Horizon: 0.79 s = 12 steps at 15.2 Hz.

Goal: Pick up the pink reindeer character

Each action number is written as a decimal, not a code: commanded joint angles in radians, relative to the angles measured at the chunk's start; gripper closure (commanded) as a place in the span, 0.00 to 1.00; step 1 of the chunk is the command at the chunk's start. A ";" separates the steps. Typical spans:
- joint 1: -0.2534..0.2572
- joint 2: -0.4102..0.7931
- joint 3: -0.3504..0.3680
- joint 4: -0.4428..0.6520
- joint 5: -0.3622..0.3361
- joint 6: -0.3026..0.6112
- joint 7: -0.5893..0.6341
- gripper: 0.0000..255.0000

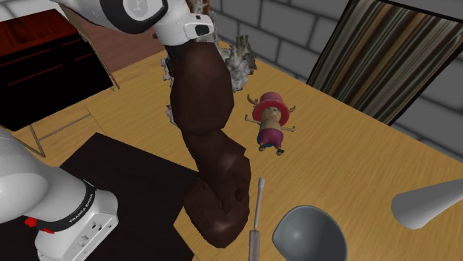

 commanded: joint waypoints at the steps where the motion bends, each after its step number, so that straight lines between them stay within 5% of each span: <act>1: -0.018 0.053 -0.021 0.015 -0.022 0.039 -0.016 0.00; 12: -0.105 0.405 -0.127 0.171 -0.080 0.246 -0.108 0.00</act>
